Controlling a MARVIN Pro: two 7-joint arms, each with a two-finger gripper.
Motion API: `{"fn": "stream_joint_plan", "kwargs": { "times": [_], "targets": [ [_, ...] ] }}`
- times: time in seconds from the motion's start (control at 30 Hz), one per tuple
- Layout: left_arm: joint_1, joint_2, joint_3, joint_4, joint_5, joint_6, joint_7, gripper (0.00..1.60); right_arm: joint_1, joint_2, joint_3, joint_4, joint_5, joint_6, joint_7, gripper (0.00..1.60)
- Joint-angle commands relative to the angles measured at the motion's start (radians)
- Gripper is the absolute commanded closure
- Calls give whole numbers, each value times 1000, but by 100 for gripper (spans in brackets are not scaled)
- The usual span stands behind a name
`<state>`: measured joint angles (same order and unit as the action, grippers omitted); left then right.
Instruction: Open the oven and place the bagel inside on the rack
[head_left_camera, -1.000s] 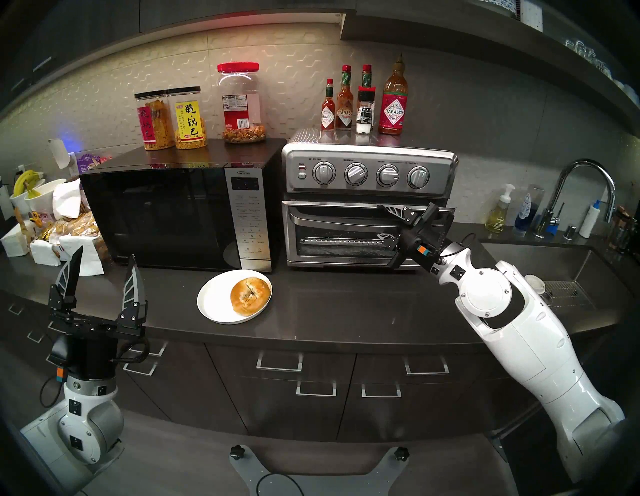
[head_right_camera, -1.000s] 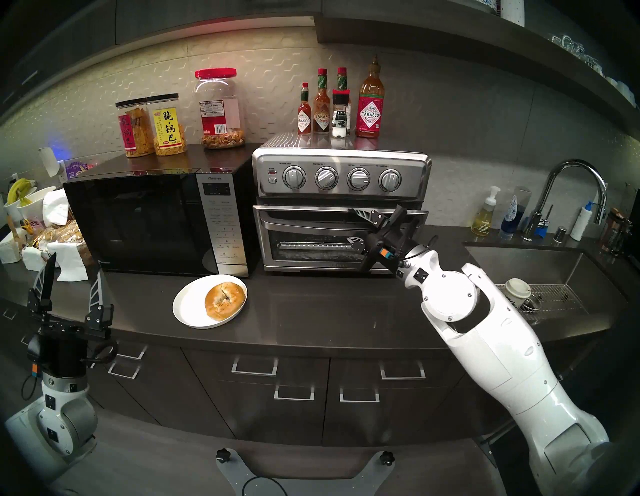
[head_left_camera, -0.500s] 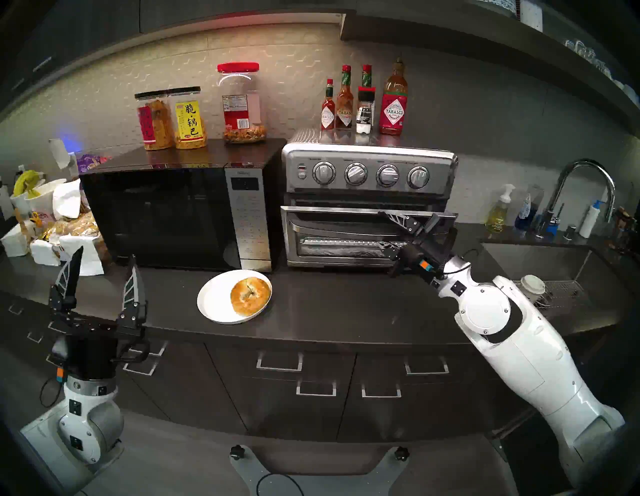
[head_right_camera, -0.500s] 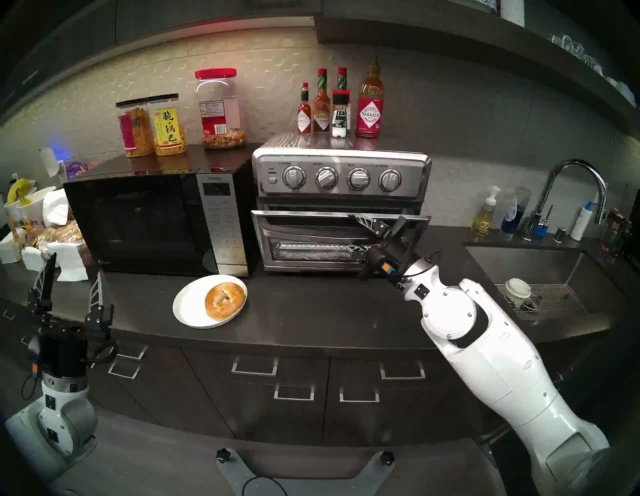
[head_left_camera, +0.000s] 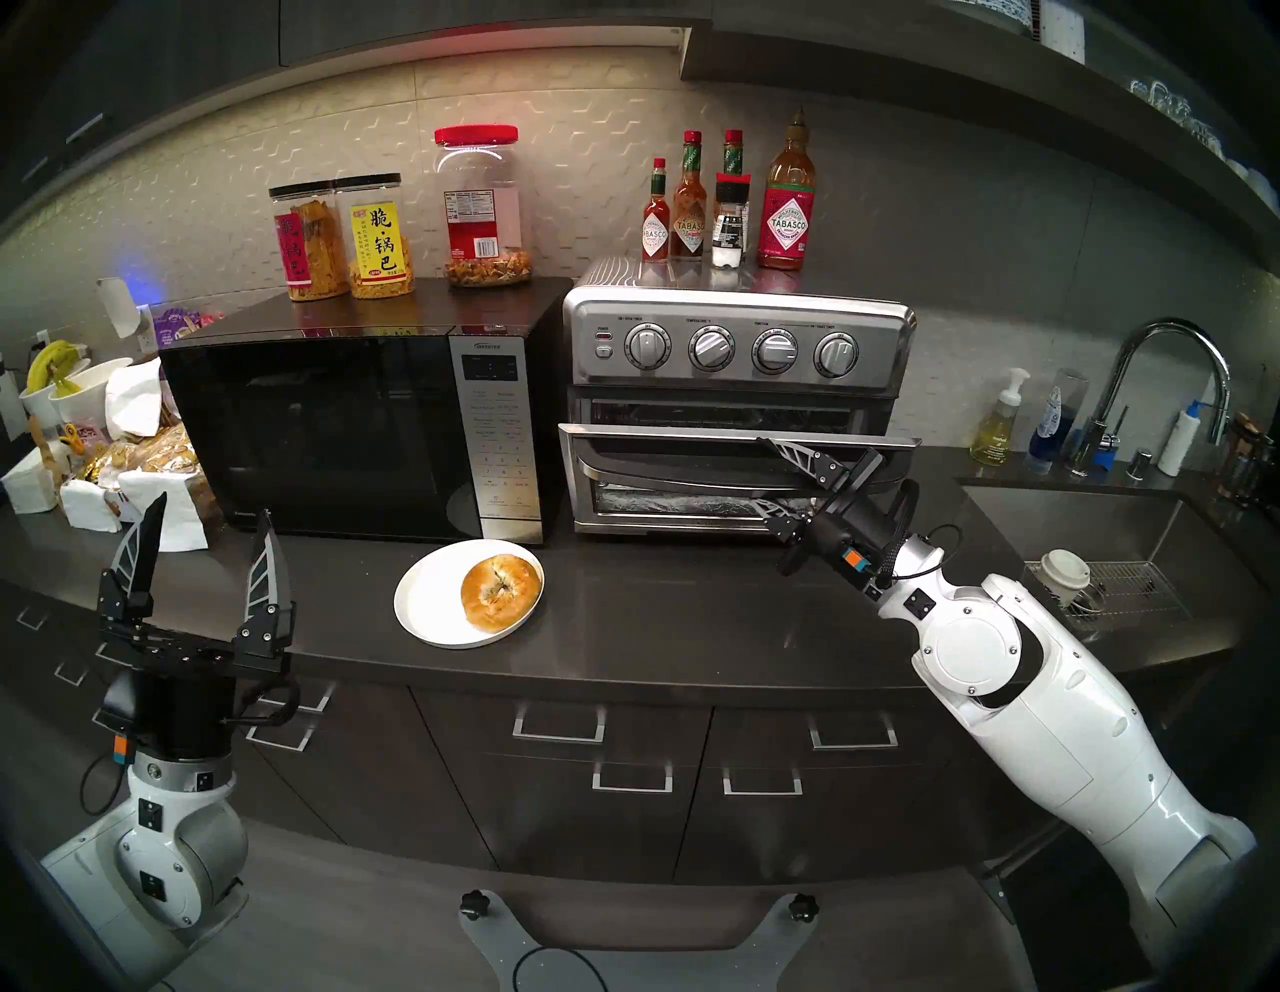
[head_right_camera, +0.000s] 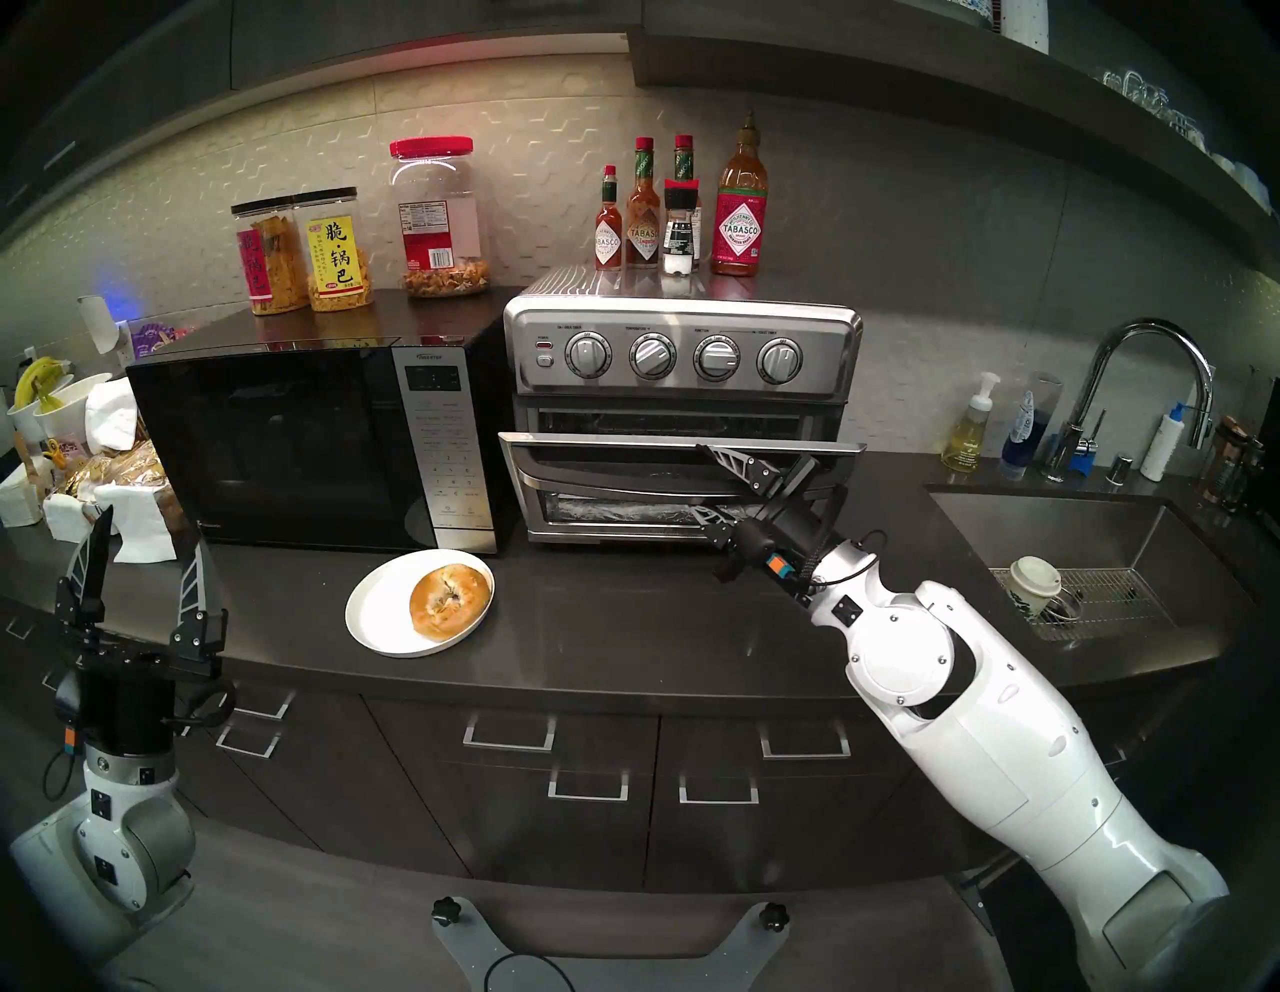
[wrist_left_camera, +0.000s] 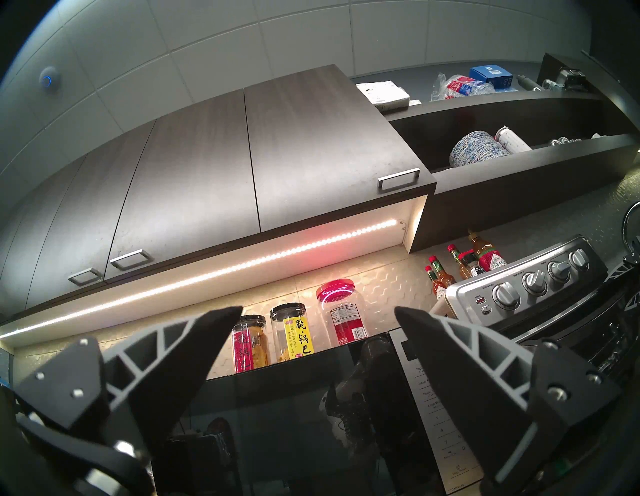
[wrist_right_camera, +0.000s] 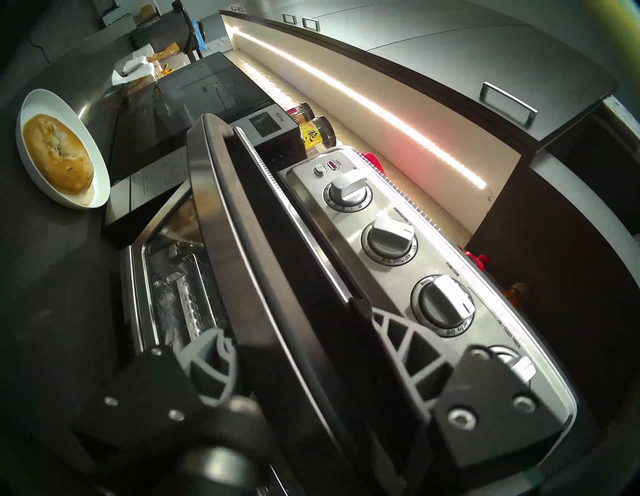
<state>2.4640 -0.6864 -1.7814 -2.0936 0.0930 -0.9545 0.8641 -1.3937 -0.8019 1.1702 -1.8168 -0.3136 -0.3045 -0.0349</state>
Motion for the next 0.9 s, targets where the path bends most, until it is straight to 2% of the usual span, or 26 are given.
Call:
{"fn": "stream_joint_plan", "kwargs": {
  "times": [0.0, 0.13, 0.2, 0.33, 0.43, 0.5, 0.53, 0.57, 0.87],
  "targets": [
    [-3, 1, -5, -7, 1, -2, 1, 0, -108, 20, -97, 106, 9, 7, 5, 160],
    [-4, 1, -5, -7, 1, -2, 1, 0, -114, 42, -123, 104, 4, -1, -18, 160],
    [-4, 1, -4, -6, 1, -2, 1, 0, -156, 43, -115, 112, -4, -16, -42, 160],
    [-4, 1, -4, -6, 1, -1, 1, 0, -122, 69, -159, 95, -9, -8, -51, 160],
    [-5, 1, -3, -6, 1, -1, 1, 0, -156, 71, -165, 117, -19, -25, -83, 160],
    [-5, 1, -3, -5, 1, -1, 1, 0, -138, 90, -182, 93, -23, -17, -85, 160],
    [-5, 1, -3, -5, 1, -1, 1, 0, -171, 83, -177, 122, -27, -33, -110, 160],
    [-5, 1, -3, -5, 1, -1, 1, 0, -143, 100, -190, 90, -28, -18, -100, 160],
    [-7, 0, -2, -5, 1, -2, 1, 0, -209, 145, -240, 117, -68, -33, -185, 160]
  ]
}}
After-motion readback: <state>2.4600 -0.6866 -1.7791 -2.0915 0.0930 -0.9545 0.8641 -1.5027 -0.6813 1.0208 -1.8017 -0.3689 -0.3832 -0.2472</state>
